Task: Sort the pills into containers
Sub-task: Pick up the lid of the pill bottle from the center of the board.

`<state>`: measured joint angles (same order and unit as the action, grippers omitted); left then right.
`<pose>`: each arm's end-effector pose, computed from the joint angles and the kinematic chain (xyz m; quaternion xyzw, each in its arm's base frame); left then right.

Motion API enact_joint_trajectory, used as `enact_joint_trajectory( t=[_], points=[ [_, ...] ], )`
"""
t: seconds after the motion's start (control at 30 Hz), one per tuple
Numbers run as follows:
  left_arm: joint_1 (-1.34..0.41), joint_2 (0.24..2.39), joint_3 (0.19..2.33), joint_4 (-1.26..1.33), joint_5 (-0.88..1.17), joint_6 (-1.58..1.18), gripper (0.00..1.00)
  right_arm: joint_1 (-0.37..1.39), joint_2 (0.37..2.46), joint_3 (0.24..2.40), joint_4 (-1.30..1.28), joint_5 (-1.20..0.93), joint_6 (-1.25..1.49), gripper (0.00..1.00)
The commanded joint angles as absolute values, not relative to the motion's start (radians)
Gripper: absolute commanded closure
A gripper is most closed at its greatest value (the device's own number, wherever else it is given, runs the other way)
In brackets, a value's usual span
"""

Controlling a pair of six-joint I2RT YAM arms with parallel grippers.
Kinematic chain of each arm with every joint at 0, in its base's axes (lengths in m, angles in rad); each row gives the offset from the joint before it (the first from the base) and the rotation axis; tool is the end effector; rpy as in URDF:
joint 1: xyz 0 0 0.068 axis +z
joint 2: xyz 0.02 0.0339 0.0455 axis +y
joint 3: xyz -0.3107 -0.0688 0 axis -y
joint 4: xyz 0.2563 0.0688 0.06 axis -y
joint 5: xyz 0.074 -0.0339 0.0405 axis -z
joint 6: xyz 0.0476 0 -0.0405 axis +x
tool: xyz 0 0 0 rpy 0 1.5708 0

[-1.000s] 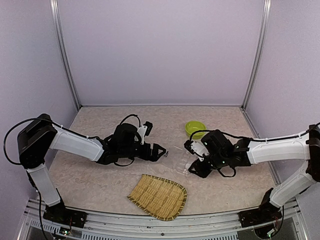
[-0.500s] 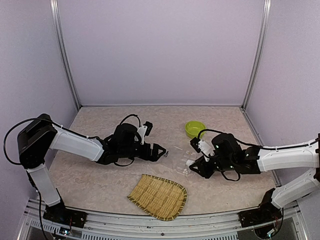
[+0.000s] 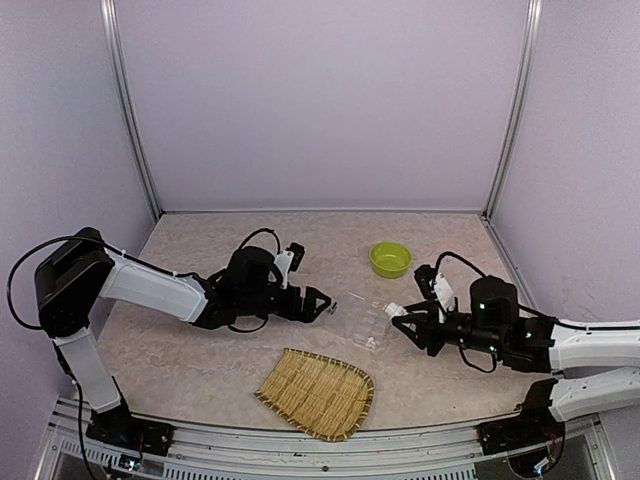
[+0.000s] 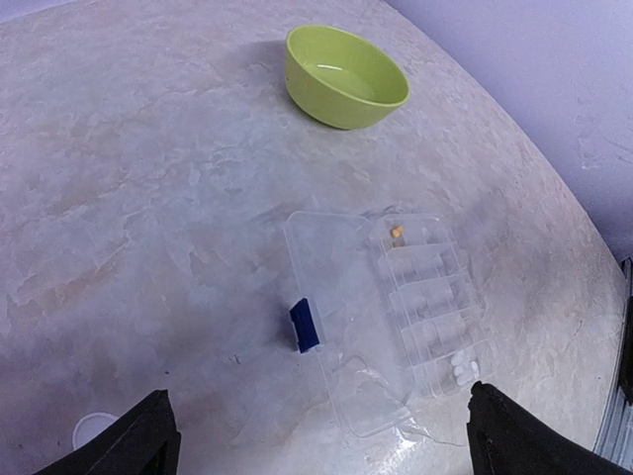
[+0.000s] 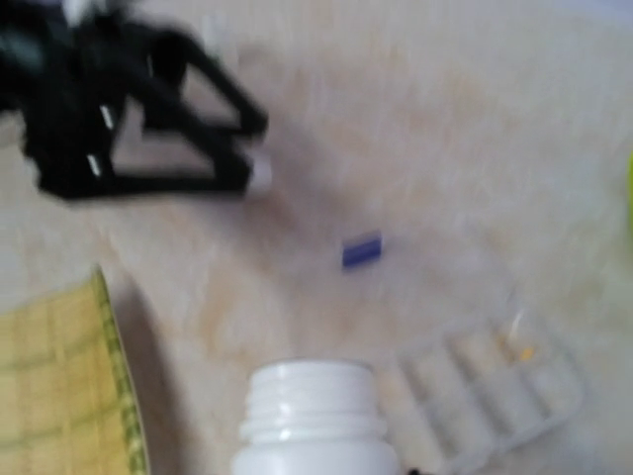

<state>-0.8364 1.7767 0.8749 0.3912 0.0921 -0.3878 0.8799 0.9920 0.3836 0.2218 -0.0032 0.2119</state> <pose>0.2618 -0.2965 0.1945 0.2144 0.8351 -0.3227 0.3906 0.1320 0.1598 0.2305 -0.2729 0.7836 0.2909 0.4763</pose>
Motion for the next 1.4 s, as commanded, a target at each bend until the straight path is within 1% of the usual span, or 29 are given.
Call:
enact_joint_trajectory(
  t=[0.0, 0.2, 0.33, 0.4, 0.57, 0.87, 1.1, 1.37],
  points=[
    [-0.829, 1.790, 0.874, 0.386, 0.077, -0.376, 0.01, 0.870, 0.867, 0.324, 0.370, 0.045, 0.188, 0.92],
    [-0.820, 1.788, 0.877, 0.371, 0.052, -0.371, 0.01, 0.870, 0.706, 0.233, 0.534, 0.019, 0.123, 0.91],
    [-0.809, 1.786, 0.883, 0.345, 0.031, -0.371, 0.01, 0.870, 0.596, 0.130, 0.766, 0.022, 0.094, 0.92],
    [-0.803, 1.777, 0.890, 0.315, 0.005, -0.359, 0.01, 0.871, 0.576, 0.104, 0.831, 0.028, 0.090, 0.92],
    [-0.782, 1.776, 0.934, 0.191, -0.088, -0.336, 0.01, 0.870, 0.606, 0.154, 0.763, 0.024, 0.075, 0.93],
    [-0.755, 1.841, 0.992, 0.077, -0.120, -0.337, 0.01, 0.870, 0.596, 0.153, 0.730, -0.003, 0.072, 0.92],
    [-0.734, 1.895, 1.013, 0.052, -0.111, -0.330, 0.11, 0.871, 0.601, 0.152, 0.707, -0.008, 0.061, 0.91],
    [-0.735, 1.933, 1.032, 0.045, -0.112, -0.326, 0.30, 0.871, 0.588, 0.145, 0.694, -0.007, 0.067, 0.91]
  ],
)
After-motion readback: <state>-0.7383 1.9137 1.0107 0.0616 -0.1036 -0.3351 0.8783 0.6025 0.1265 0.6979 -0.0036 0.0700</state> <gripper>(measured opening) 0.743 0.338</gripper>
